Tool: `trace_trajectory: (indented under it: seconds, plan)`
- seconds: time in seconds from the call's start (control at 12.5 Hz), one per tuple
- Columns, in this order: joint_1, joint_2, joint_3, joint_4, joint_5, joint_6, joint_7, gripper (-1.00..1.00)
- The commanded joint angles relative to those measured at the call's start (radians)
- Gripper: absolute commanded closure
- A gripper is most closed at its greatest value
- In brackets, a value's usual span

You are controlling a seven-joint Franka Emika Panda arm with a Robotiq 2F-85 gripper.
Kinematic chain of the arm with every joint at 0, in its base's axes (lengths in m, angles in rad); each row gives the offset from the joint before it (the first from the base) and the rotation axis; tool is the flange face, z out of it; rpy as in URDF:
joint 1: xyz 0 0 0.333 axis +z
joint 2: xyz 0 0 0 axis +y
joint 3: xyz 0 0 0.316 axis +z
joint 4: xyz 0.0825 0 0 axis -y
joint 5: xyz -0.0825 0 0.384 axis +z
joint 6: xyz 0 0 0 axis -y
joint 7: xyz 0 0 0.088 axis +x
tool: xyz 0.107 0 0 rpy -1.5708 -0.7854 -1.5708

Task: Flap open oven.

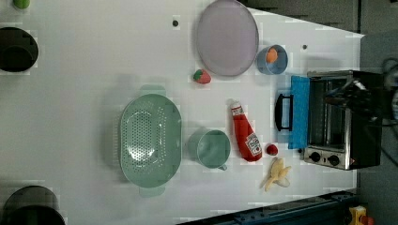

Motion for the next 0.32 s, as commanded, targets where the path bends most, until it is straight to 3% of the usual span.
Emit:
trace_trajectory:
  seconds: [0.08, 0.32]
  plan:
    - [-0.002, -0.033, 0.007, 0.048, 0.051, -0.145, 0.054, 0.65]
    - [-0.003, -0.06, -0.002, 0.17, 0.051, -0.297, 0.054, 0.65]
